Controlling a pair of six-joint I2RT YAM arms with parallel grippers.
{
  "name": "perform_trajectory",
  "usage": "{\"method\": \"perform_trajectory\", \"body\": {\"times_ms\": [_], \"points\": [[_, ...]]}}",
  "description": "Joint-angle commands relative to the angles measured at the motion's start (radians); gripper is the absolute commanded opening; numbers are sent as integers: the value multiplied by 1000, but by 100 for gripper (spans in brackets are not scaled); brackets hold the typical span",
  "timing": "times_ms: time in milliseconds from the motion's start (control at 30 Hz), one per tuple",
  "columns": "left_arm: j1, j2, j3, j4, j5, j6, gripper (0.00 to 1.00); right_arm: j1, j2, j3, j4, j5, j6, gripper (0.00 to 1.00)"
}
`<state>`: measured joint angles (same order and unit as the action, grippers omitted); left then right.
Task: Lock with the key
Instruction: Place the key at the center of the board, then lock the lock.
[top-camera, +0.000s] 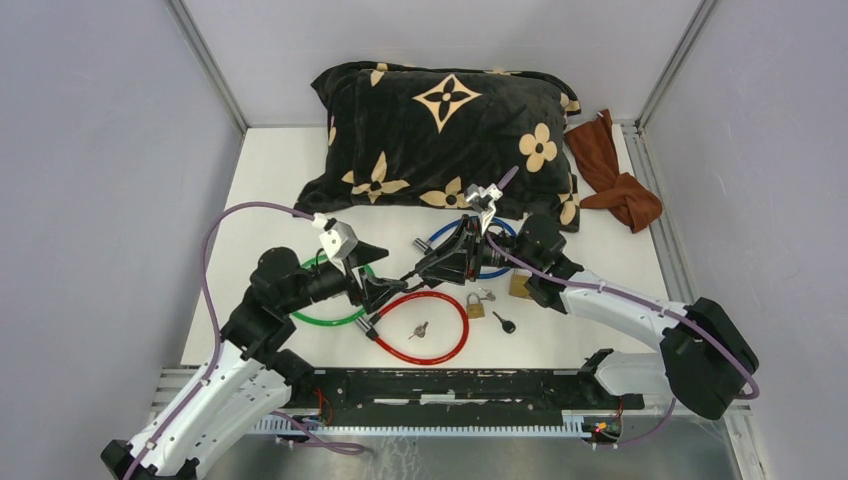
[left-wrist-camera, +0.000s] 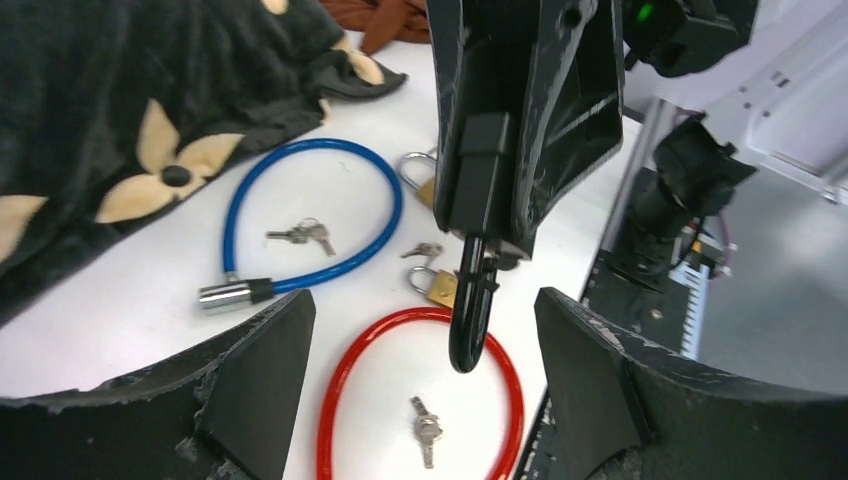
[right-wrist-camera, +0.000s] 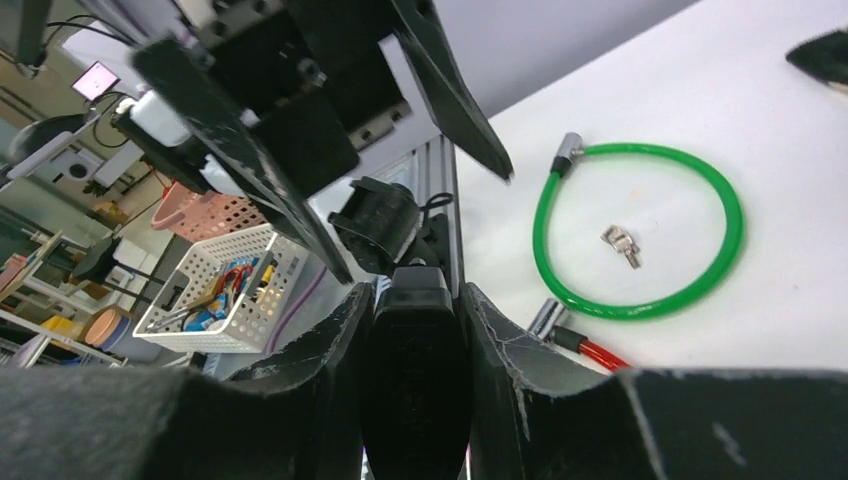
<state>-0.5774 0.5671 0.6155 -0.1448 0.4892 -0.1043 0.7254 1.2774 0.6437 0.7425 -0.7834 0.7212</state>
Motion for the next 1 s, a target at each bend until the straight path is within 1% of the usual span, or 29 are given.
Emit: {"method": "perform_trajectory", "body": {"times_ms": [0, 67, 133, 200, 333, 400, 433, 567, 633, 667, 700, 733, 767, 800, 833, 900, 933, 967], "points": [[7, 10, -38, 101, 143, -127, 83, 9, -73, 19, 174, -17, 37, 0], [6, 12, -62, 140, 198, -129, 80, 12, -85, 17, 184, -10, 37, 0], [7, 9, -82, 194, 223, -158, 79, 14, -94, 17, 187, -2, 36, 0], [7, 10, -100, 224, 241, -184, 75, 15, -101, 20, 189, 3, 35, 0], [7, 9, -107, 297, 238, -220, 53, 21, -104, 22, 192, 6, 34, 0], [5, 9, -104, 322, 245, -229, 47, 23, -105, 21, 187, 9, 31, 0], [6, 12, -105, 329, 249, -233, 41, 23, -105, 19, 189, 10, 30, 0], [5, 20, -113, 352, 254, -253, 25, 27, -98, 26, 197, 12, 27, 0], [5, 20, -114, 356, 251, -260, 12, 28, -94, 31, 196, 9, 25, 0], [6, 20, -112, 356, 252, -259, 7, 28, -93, 33, 192, 8, 19, 0], [7, 20, -111, 354, 251, -259, 3, 27, -93, 33, 186, 6, 11, 0], [6, 19, -110, 349, 251, -256, 2, 27, -92, 34, 179, 6, 5, 0], [6, 18, -108, 342, 253, -251, 2, 27, -92, 33, 174, 7, 0, 0], [5, 18, -109, 333, 253, -245, 5, 28, -91, 34, 175, 6, 1, 0], [5, 19, -109, 325, 254, -241, 16, 28, -92, 34, 177, 10, 2, 0], [7, 17, -113, 315, 252, -239, 43, 29, -92, 37, 180, 10, 3, 0], [7, 17, -116, 312, 252, -236, 49, 29, -92, 39, 181, 10, 2, 0], [7, 18, -120, 310, 254, -233, 52, 29, -93, 42, 182, 7, 2, 0]]}}
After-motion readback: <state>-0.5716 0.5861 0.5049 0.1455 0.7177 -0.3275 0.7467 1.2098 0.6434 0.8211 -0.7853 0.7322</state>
